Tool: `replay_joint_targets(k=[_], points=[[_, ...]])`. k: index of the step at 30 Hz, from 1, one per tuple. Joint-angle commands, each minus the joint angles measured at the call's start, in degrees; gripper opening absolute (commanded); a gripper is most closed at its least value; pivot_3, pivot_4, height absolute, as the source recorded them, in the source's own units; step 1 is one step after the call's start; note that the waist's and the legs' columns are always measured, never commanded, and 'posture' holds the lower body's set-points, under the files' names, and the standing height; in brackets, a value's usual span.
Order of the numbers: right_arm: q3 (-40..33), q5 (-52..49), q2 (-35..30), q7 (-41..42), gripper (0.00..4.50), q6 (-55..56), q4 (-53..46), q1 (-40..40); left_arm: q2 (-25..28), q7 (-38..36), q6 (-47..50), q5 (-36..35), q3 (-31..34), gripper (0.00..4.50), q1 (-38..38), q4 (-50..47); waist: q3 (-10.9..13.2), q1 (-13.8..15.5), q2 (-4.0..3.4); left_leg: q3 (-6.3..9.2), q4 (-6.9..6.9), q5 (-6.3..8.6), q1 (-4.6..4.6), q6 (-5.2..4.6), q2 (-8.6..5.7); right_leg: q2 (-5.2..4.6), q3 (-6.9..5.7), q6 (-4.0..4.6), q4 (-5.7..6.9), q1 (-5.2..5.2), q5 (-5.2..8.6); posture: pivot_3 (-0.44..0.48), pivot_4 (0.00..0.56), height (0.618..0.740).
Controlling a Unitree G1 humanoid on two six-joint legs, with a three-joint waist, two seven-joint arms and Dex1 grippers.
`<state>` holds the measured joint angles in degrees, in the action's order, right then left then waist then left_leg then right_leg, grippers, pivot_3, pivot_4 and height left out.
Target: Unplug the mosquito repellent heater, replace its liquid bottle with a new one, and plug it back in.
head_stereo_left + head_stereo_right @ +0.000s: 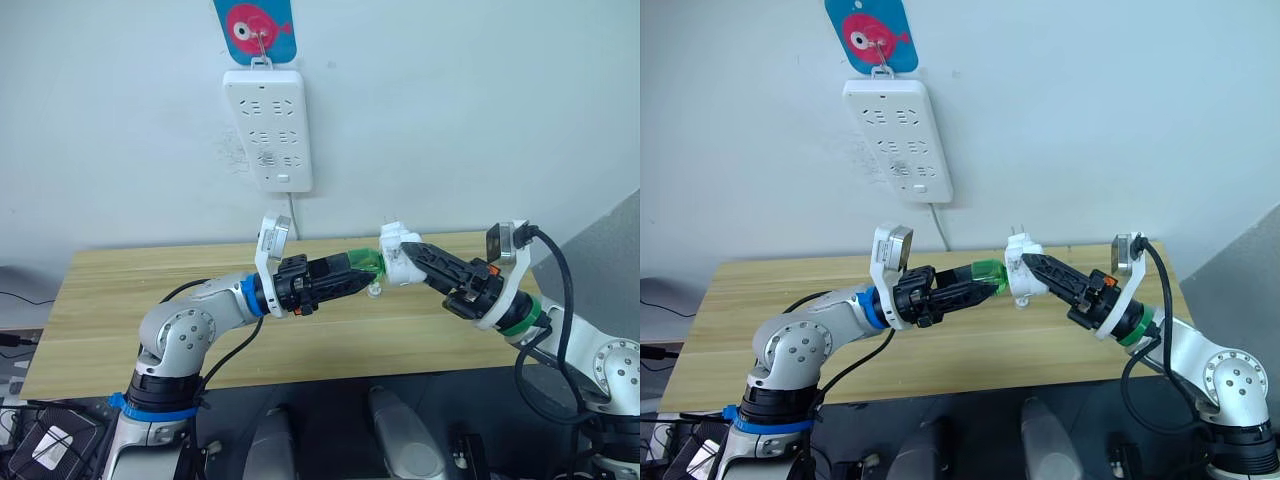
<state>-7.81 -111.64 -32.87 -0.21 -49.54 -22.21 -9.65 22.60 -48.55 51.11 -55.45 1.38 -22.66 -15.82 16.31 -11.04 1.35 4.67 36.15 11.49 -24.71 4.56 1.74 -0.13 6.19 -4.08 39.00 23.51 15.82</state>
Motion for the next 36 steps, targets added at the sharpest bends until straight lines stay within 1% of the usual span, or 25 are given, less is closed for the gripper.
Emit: replay_joint_targets(k=[1, 2, 4, 7, 12, 16, 19, 24, 26, 28, 32, 33, 36], points=[[1.1, -1.36, -0.61, 0.82, 3.0, -1.07, -2.5, -0.24, 0.09, 0.27, -2.9, 3.27, -1.62, 2.69, -1.17, -1.19, 0.0, 0.01, 0.0, 0.0, 0.0, 0.0, 0.0, 0.0, 0.0, 0.0, 0.0, 0.0, 0.0, 0.0, 0.0, -0.271, 0.233, 0.74], [1.09, -1.36, -0.74, 0.82, 3.0, -1.07, -2.5, -0.36, 0.74, -0.71, -4.08, 4.76, -2.22, 3.06, -1.63, -0.84, 0.0, 0.02, 0.0, 0.0, 0.0, 0.0, 0.0, 0.0, 0.0, 0.0, 0.0, 0.0, 0.0, 0.0, 0.0, -0.27, 0.232, 0.74], [1.17, -1.36, -1.04, 0.81, 3.0, -1.06, -2.48, -0.56, 2.21, -2.44, -8.05, 9.22, -3.84, 3.6, -2.03, -0.9, 0.0, 0.02, 0.01, 0.0, 0.0, 0.0, 0.0, 0.0, 0.0, 0.0, 0.0, 0.0, 0.0, 0.0, 0.0, -0.27, 0.231, 0.74], [1.21, -1.36, -1.27, 0.64, 3.0, -0.91, -2.52, -0.68, 3.8, -4.1, -12.88, 13.9, -5.45, 4.44, -2.41, -1.02, 0.0, 0.02, 0.0, -0.01, -0.01, 0.0, 0.0, 0.0, 0.0, 0.0, 0.01, 0.0, 0.0, 0.0, 0.0, -0.268, 0.23, 0.74], [1.17, -1.36, -1.47, 0.27, 3.0, -0.72, -2.49, -0.83, 5.14, -5.9, -20.1, 19.68, -7.07, 4.47, -2.79, -1.17, -0.01, 0.11, 0.0, -0.01, -0.01, 0.0, 0.0, 0.0, 0.0, 0.0, 0.02, 0.01, -0.01, 0.0, 0.0, -0.264, 0.231, 0.74], [1.22, -1.36, -1.53, -0.39, 3.0, -0.36, -2.39, -1.31, 6.86, -7.04, -24.53, 25.07, -10.28, 4.47, -2.77, -2.34, 0.0, 0.1, 0.01, -0.02, -0.01, 0.0, 0.0, 0.0, 0.0, 0.0, 0.03, 0.01, 0.0, 0.0, 0.0, -0.266, 0.233, 0.74], [1.15, -1.36, -1.55, -0.79, 3.0, -0.04, -2.27, -1.47, 6.89, -6.55, -26.78, 26.84, -10.15, 4.47, -2.6, -3.06, 0.0, 0.11, 0.01, -0.01, -0.01, 0.0, 0.0, 0.0, 0.0, 0.0, 0.02, 0.01, 0.0, 0.0, 0.0, -0.265, 0.234, 0.74], [1.21, -1.36, -1.71, -0.81, 3.0, 0.11, -2.09, -1.58, 6.55, -6.44, -27.13, 26.56, -9.11, 4.47, -1.82, -3.8, 0.0, 0.11, 0.01, -0.01, -0.01, 0.0, 0.0, 0.0, 0.0, 0.0, 0.02, 0.0, 0.0, 0.0, 0.0, -0.26, 0.233, 0.74], [1.19, -1.36, -1.79, -0.75, 3.0, 0.03, -2.1, -1.46, 6.44, -6.44, -26.93, 26.21, -9.01, 4.08, -2.01, -3.92, 0.0, 0.11, 0.01, -0.01, 0.0, 0.0, 0.0, 0.0, 0.0, 0.0, 0.02, 0.01, 0.0, 0.0, 0.0, -0.26, 0.233, 0.74], [1.23, -1.36, -1.87, -0.69, 3.0, 0.06, -2.15, -1.34, 6.83, -7.22, -27.12, 26.48, -9.49, 3.6, -2.07, -3.89, 0.0, 0.11, 0.0, -0.01, 0.0, 0.0, 0.0, 0.0, 0.0, 0.0, 0.02, 0.0, 0.0, 0.0, 0.0, -0.26, 0.233, 0.74], [1.45, -1.36, -2.06, -0.42, 3.0, 0.02, -2.28, -1.22, 6.03, -7.1, -27.54, 27.52, -10.69, 2.36, -2.65, -3.33, 0.0, 0.11, 0.01, -0.01, -0.01, 0.0, 0.0, 0.0, 0.0, 0.0, 0.02, 0.01, 0.0, 0.0, 0.0, -0.262, 0.235, 0.74], [1.57, -1.36, -2.27, -0.33, 3.0, -0.11, -2.41, -1.13, 5.69, -7.05, -27.95, 27.99, -11.13, 2.26, -3.01, -3.19, 0.0, 0.12, 0.01, -0.01, -0.01, 0.0, 0.0, 0.0, 0.0, 0.0, 0.02, 0.01, 0.0, 0.0, 0.0, -0.262, 0.235, 0.74], [1.81, -1.36, -2.9, -0.18, 3.0, -0.35, -2.68, -0.95, 4.91, -6.74, -28.36, 28.73, -11.42, 2.26, -3.54, -2.9, 0.0, 0.13, 0.01, -0.01, 0.0, 0.0, 0.0, 0.0, 0.0, 0.0, 0.02, 0.01, 0.0, 0.0, 0.0, -0.264, 0.236, 0.74]])
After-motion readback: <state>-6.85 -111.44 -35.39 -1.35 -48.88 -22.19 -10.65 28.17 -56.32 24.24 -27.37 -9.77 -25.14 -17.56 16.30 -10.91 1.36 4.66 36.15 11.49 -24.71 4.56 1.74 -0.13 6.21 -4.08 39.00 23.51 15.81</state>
